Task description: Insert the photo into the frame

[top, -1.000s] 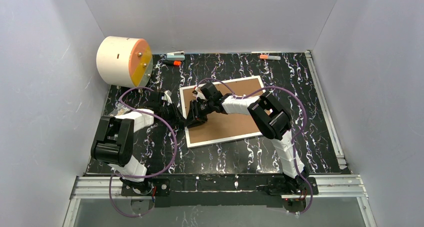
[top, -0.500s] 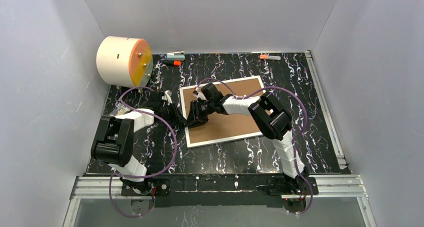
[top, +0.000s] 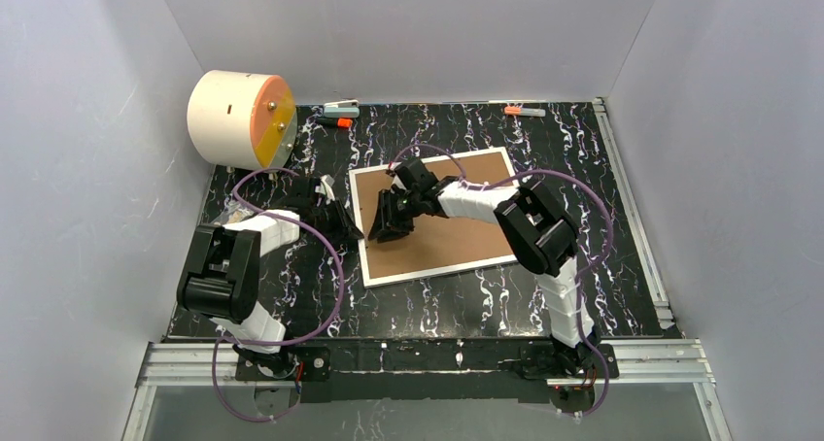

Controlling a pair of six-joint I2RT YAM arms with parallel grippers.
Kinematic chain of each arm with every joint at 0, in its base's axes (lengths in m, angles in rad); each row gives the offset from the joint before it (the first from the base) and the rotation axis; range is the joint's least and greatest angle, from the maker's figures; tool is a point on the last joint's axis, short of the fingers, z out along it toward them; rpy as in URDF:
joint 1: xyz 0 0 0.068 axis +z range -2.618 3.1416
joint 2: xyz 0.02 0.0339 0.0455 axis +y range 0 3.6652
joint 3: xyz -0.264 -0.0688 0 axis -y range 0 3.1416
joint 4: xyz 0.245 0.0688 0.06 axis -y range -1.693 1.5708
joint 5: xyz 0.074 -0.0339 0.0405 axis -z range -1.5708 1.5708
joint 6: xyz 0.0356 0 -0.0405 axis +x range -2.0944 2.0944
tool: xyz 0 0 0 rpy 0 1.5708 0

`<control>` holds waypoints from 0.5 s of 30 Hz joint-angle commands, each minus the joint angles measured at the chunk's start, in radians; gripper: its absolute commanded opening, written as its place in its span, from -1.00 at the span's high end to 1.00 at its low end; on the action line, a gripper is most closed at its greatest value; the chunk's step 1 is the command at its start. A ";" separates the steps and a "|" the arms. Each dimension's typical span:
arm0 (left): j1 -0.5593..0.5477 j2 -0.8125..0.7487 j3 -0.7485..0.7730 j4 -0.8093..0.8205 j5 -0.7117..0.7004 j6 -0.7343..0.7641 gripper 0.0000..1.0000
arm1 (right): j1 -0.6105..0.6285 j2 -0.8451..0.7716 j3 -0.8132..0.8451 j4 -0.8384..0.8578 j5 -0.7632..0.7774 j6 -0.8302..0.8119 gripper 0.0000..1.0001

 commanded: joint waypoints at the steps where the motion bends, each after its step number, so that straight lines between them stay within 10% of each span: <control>1: 0.023 0.040 0.005 -0.185 -0.160 0.059 0.80 | -0.058 -0.070 0.002 -0.240 0.290 -0.178 0.11; 15: 0.046 0.193 0.207 -0.140 -0.001 0.102 0.18 | -0.568 -0.436 -0.092 -0.374 0.592 -0.192 -0.60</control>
